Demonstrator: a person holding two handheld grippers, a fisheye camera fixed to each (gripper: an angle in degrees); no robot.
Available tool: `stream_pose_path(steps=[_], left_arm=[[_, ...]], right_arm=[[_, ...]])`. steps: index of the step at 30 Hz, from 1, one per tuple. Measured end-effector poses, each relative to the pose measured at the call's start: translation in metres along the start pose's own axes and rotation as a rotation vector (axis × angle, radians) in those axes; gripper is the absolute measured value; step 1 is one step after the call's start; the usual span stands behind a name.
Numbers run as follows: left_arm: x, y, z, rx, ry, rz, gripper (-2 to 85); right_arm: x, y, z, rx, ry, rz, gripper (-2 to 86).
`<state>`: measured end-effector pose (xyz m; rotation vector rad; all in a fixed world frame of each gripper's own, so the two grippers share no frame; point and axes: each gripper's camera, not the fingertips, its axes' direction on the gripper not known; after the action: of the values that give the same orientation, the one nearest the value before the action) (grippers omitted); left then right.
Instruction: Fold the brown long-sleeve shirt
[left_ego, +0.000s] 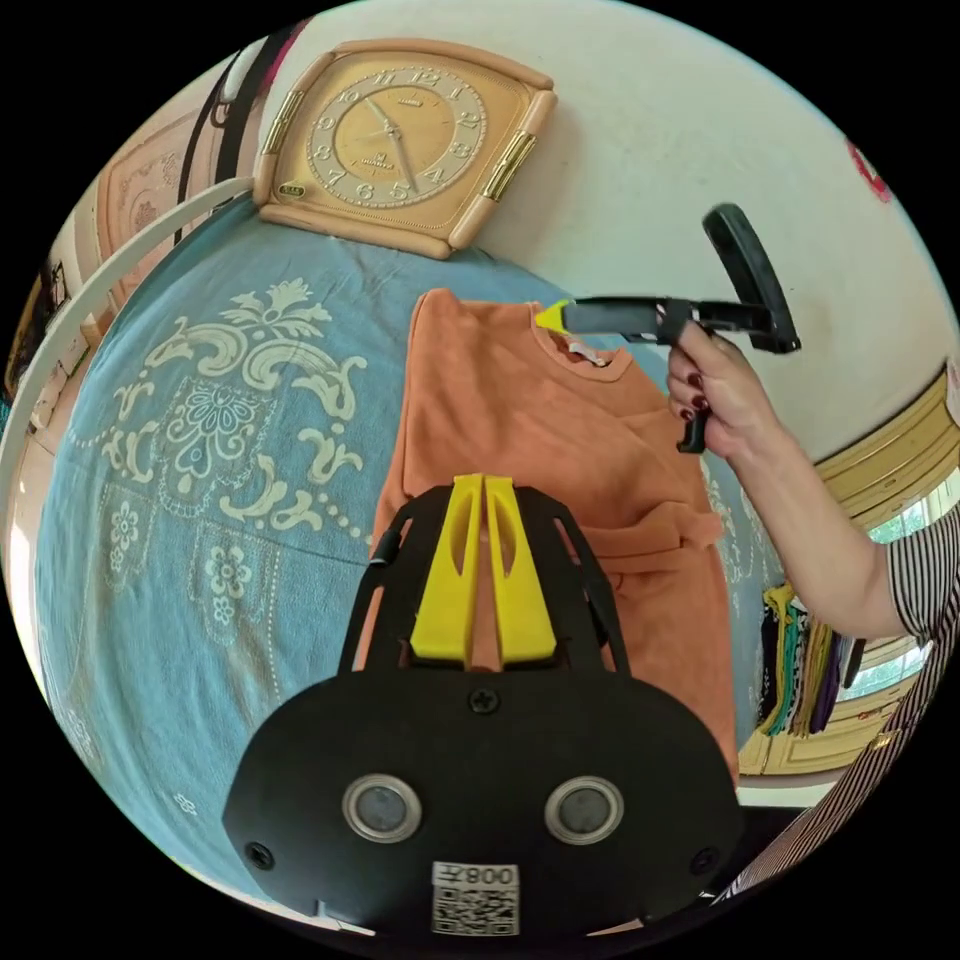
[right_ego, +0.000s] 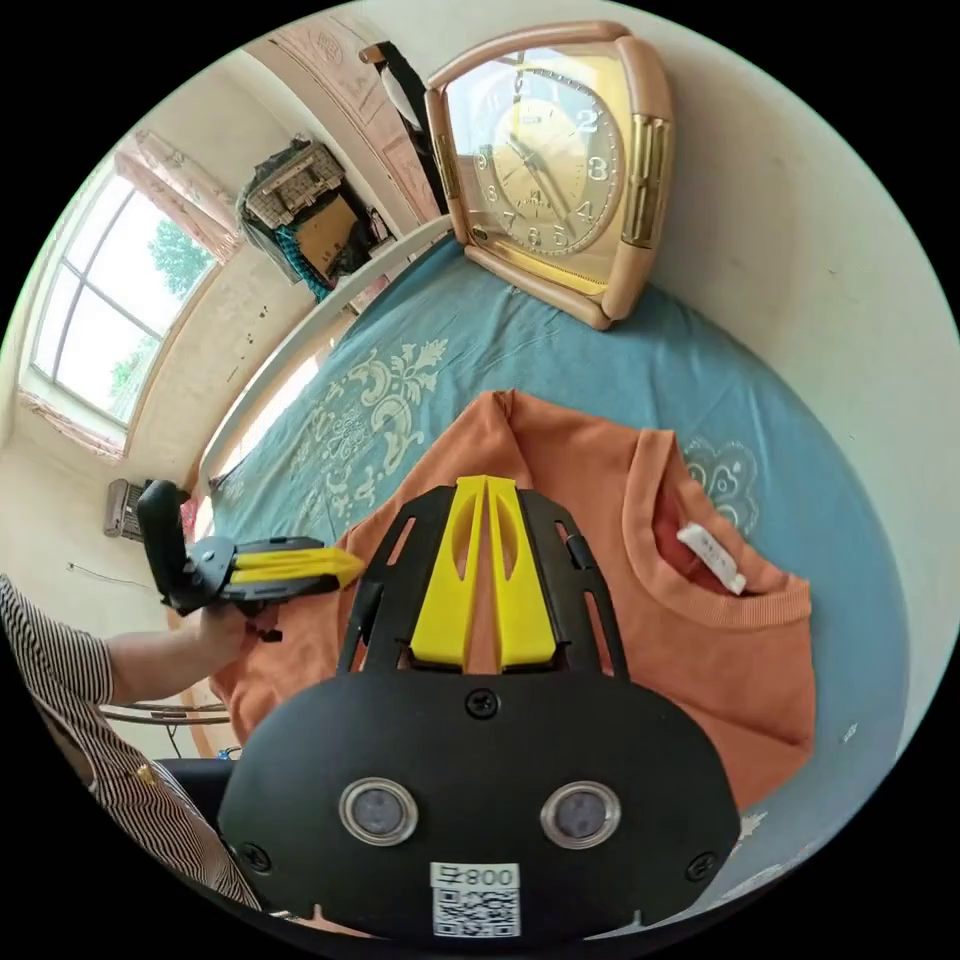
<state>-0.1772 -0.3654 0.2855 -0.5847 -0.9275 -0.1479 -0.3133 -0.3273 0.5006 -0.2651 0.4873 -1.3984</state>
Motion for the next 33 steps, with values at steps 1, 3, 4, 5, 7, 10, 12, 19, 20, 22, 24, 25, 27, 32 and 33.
stream_pose_path(steps=[1,3,4,5,7,10,12,19,20,22,24,25,27,32,33], left_arm=[[0.006,0.001,-0.004,0.022,0.004,0.022,0.1],[0.013,0.003,0.001,-0.009,-0.017,0.052,0.2],[0.014,0.006,0.012,-0.058,-0.048,0.066,0.2],[0.014,0.01,0.027,-0.126,-0.063,0.083,0.2],[0.01,0.015,0.033,-0.095,-0.03,0.078,0.2],[0.013,0.012,0.024,-0.114,-0.013,0.046,0.2],[0.025,0.013,0.011,-0.047,0.022,0.07,0.2],[0.083,0.041,0.038,-0.158,0.033,0.245,0.3],[0.081,0.044,0.036,-0.138,0.042,0.232,0.3],[0.078,0.045,0.029,-0.132,0.068,0.21,0.3],[0.079,0.046,0.019,-0.096,0.089,0.208,0.3],[0.084,0.047,0.014,-0.075,0.122,0.238,0.4],[0.096,0.047,0.014,-0.085,0.17,0.294,0.5],[0.125,0.059,0.044,-0.195,0.163,0.408,0.6],[0.125,0.06,0.047,-0.207,0.152,0.407,0.6]], right_arm=[[-0.001,0.033,-0.02,0.028,-0.039,0.02,0.2],[-0.004,0.083,-0.034,0.017,-0.038,0.072,0.2],[-0.004,0.111,-0.032,-0.028,-0.002,0.119,0.1],[-0.003,0.133,-0.023,-0.092,0.023,0.154,0.1],[0.002,0.157,-0.006,-0.176,0.002,0.189,0.1],[0.002,0.166,-0.012,-0.148,-0.008,0.206,0.1],[-0.007,0.171,-0.032,-0.091,0.038,0.183,0.1],[-0.021,0.24,-0.012,-0.174,-0.032,0.23,0.2],[-0.021,0.246,-0.017,-0.15,-0.04,0.239,0.2],[-0.023,0.253,-0.029,-0.116,-0.033,0.229,0.3],[-0.022,0.263,-0.043,-0.071,-0.047,0.241,0.6],[-0.018,0.272,-0.056,-0.04,-0.042,0.261,0.8],[-0.007,0.286,-0.078,0.025,0.017,0.311,1.4],[0.05,0.317,-0.098,0.056,0.091,0.481,6.6],[0.054,0.318,-0.094,0.037,0.075,0.49,6.7]])
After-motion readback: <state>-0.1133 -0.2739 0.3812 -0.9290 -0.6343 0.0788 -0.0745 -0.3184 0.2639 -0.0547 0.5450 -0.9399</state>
